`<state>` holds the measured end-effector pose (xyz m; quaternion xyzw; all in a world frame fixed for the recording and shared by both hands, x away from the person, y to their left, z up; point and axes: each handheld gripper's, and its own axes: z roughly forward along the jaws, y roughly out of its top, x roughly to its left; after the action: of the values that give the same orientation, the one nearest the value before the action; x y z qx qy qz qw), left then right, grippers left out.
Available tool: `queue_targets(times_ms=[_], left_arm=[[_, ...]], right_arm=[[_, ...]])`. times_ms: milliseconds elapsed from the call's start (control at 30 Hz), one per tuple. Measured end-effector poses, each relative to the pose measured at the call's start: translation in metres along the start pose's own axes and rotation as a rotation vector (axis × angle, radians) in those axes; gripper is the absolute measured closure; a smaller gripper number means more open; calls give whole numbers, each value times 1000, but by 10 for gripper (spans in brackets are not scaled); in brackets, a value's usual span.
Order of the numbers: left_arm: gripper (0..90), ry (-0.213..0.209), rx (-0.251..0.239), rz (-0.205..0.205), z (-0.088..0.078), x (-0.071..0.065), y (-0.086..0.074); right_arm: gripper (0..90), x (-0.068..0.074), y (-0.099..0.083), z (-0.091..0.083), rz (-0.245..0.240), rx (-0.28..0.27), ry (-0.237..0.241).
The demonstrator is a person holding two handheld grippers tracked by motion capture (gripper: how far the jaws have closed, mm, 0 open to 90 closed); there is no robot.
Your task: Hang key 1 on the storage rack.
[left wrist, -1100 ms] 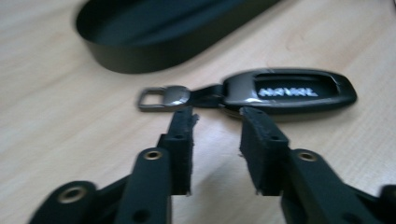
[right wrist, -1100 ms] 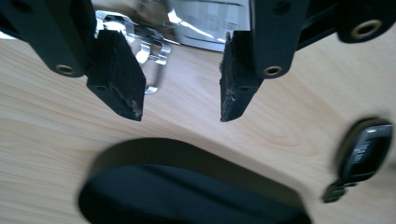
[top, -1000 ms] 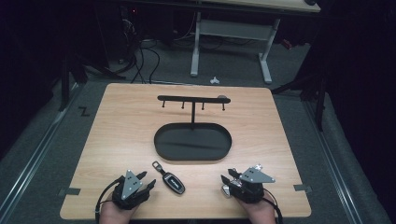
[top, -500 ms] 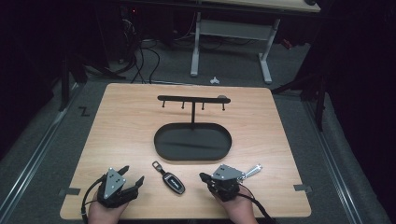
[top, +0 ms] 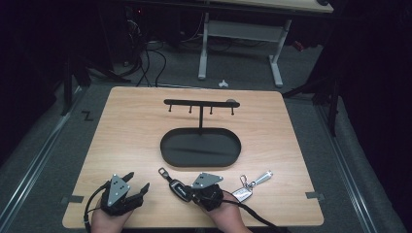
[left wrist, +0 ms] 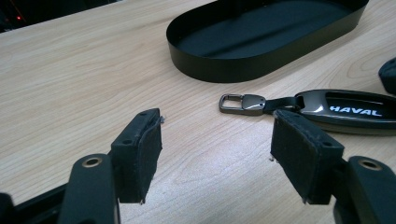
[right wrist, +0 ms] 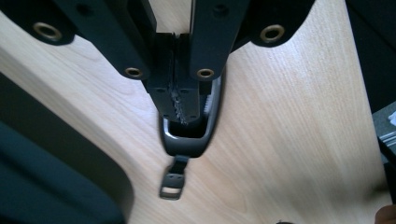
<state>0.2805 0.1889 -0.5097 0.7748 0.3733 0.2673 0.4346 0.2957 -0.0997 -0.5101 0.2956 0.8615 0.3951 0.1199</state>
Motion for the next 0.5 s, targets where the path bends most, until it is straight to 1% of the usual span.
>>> queue_targets(times_ms=[67,100,167,200,300,433,500], left_arm=[[342,-1,0,0,0,0,0],[342,-4,3,2,0,0,0],[342,-5,4,3,0,-1,0],[342,-6,4,5,1,-1,0],[343,-12,6,7,1,-1,0],[345,-18,10,8,2,-1,-1],[345,-21,14,12,3,-2,-1]], right_arm=[[897,1,0,1,1,4,4],[895,5,0,5,-7,21,7],[893,6,-1,7,-10,29,4],[894,7,-3,10,-17,48,0],[895,7,-4,11,-22,52,-4],[896,2,-9,5,-29,71,-17],[896,-4,-16,-3,-18,79,-33]])
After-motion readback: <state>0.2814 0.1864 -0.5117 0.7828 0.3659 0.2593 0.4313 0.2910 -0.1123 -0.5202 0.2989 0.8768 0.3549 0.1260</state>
